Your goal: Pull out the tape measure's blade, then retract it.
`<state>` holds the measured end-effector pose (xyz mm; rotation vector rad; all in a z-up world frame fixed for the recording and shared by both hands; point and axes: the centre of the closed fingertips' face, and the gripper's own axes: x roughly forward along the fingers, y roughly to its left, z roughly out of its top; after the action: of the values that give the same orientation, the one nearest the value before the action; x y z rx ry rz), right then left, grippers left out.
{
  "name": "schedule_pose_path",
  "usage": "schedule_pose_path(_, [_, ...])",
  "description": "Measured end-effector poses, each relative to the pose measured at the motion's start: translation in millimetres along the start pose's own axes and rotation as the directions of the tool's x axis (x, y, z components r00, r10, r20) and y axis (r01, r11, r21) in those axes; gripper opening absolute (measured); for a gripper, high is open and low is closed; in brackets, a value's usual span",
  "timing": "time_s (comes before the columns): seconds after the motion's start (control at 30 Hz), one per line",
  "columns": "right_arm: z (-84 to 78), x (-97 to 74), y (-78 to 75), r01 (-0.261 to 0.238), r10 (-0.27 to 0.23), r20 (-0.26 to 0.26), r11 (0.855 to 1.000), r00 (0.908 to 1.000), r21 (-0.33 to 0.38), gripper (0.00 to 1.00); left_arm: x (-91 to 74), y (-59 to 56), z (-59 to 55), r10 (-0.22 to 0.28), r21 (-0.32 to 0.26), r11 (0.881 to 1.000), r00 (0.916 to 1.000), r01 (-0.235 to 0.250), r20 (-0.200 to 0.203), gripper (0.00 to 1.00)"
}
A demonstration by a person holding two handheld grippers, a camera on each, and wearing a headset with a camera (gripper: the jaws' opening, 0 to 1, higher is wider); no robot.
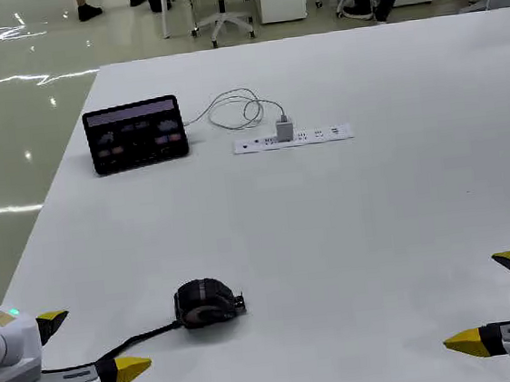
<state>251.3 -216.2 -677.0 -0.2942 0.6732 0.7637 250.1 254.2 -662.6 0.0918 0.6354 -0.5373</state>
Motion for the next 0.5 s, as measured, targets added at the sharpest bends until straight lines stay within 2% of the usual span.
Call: schedule_pose_path(0.5, [0.8, -3.8, 1.6, 0.011, -0.011, 0.003, 1.0, 0.9999, 0.006, 1.0, 0.1, 1.8, 0.4, -0.004, 0.002, 1.0, 1.0, 0.004, 0.0, 1.0])
